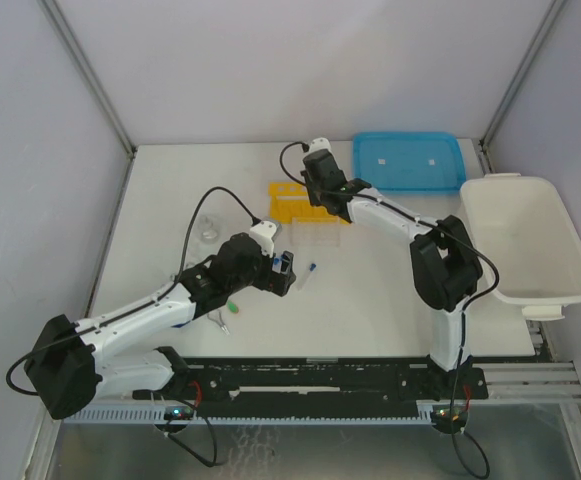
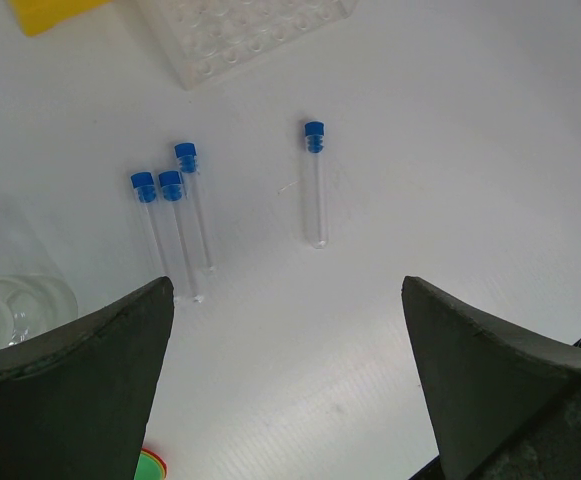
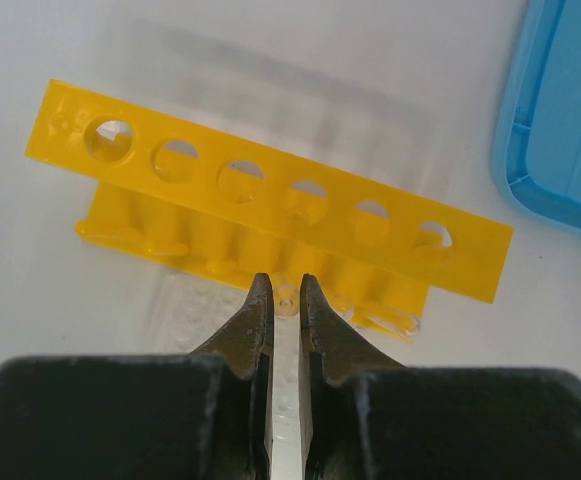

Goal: Organize the chemistry lab equipment
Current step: Insert the test tube into the slot of the test tube rack.

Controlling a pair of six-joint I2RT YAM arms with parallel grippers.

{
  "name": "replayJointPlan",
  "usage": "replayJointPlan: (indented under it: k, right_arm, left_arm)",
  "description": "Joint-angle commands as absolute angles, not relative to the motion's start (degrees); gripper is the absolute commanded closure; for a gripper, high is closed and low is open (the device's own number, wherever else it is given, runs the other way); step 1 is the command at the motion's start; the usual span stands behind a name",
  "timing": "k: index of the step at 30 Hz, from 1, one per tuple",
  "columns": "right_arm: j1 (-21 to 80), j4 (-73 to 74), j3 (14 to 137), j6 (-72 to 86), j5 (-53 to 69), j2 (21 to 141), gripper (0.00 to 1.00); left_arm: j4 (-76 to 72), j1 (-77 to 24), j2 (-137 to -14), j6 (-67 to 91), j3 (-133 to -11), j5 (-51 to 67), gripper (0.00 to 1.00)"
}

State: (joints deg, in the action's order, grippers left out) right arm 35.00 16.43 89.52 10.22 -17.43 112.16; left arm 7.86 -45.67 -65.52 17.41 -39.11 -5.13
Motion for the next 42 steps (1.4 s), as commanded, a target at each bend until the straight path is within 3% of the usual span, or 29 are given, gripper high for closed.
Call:
replayJointPlan:
  k: [1, 18, 42]
  right_arm:
    - [34.5, 14.1, 90.7, 11.1, -17.0, 113.4, 1.00]
    - [35.0, 14.5, 90.0, 10.8, -17.8, 110.3, 1.00]
    - [34.5, 13.8, 91.5, 11.3, -15.4, 116.6, 1.00]
  left_arm:
    - [6.2, -45.3, -64.1, 17.8, -38.5, -4.6, 0.00]
    - [6.1, -45.3, -65.0, 17.8, -38.7, -4.2, 0.00]
    - [6.3, -45.3, -64.4, 17.8, -38.6, -4.1, 0.00]
